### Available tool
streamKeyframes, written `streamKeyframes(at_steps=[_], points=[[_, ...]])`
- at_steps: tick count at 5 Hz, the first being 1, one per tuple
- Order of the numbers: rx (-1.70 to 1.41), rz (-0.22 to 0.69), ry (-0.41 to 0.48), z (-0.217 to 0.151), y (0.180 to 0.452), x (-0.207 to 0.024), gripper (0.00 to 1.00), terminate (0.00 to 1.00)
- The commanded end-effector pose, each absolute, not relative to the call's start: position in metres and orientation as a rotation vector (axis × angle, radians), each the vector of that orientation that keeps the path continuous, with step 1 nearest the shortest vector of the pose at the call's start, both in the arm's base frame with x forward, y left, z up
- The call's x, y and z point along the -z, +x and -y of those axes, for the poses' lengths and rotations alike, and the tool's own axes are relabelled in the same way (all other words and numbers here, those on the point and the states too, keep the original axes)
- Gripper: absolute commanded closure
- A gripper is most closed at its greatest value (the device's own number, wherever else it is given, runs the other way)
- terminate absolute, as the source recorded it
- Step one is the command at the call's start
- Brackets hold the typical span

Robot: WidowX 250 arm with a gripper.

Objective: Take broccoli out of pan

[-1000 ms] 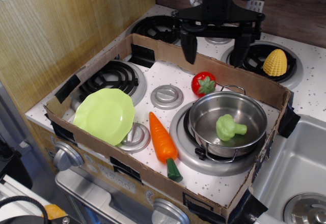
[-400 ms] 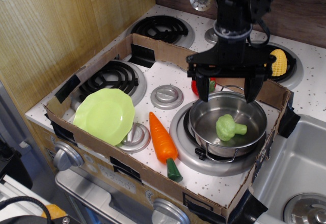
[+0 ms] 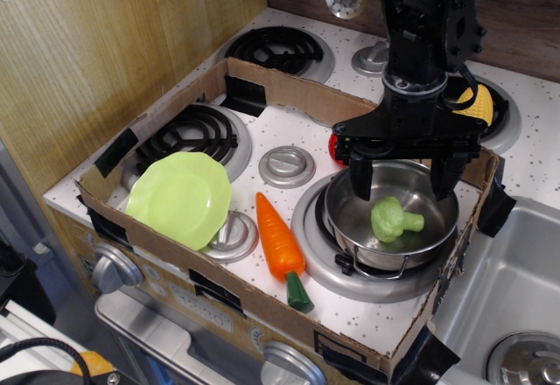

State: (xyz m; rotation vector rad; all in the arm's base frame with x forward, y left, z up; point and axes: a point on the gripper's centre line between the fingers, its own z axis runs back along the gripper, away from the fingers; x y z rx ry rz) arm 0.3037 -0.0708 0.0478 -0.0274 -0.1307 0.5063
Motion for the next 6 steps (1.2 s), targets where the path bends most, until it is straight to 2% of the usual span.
streamKeyframes(at_steps=[1,2,3,4,5,6], points=[[-0.592,0.145,-0.005,0.076,0.301,-0.049,0.0,0.0],[-0.618,0.143,-0.009,0.079,0.3,-0.037,0.0,0.0],[-0.63,0.142,-0.038,0.078,0.301,-0.028,1.0,0.0],[-0.619,0.139,-0.021,0.077,0.304,-0.032,1.0,0.0],[-0.617,0.141,0.023,0.073,0.306,-0.053,1.0,0.0],[-0.642,0.105,0.017,0.061,0.308,-0.091,1.0,0.0]])
